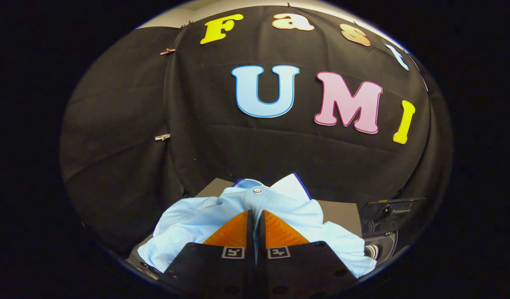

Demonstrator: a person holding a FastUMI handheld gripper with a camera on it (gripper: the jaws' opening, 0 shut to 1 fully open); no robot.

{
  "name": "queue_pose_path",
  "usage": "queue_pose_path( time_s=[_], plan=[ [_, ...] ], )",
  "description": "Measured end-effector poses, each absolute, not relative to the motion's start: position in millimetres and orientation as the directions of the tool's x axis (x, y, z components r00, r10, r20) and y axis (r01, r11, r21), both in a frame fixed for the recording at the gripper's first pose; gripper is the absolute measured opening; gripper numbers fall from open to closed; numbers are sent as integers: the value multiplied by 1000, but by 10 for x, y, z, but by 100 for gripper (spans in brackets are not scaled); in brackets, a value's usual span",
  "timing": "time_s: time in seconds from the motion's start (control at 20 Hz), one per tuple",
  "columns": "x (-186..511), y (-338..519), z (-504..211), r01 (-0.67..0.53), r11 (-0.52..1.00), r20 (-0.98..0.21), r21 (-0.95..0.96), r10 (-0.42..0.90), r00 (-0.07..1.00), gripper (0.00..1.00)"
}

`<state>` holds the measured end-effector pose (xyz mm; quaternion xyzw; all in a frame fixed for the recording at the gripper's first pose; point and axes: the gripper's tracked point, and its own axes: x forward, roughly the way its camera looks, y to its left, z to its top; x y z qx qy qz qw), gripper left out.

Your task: Put the clothes into the washing machine and then close the washing machine lid.

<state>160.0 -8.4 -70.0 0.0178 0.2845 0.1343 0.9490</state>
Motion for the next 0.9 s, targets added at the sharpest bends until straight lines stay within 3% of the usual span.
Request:
queue_pose_path(
  time_s=[0.5, 0.9],
  plan=[
    [1544, -668, -405, -183, 962, -546, 200, 265, 795, 5],
    [1483, -960, -241, -291, 938, -503, 189, 347, 792, 5]
  ],
)
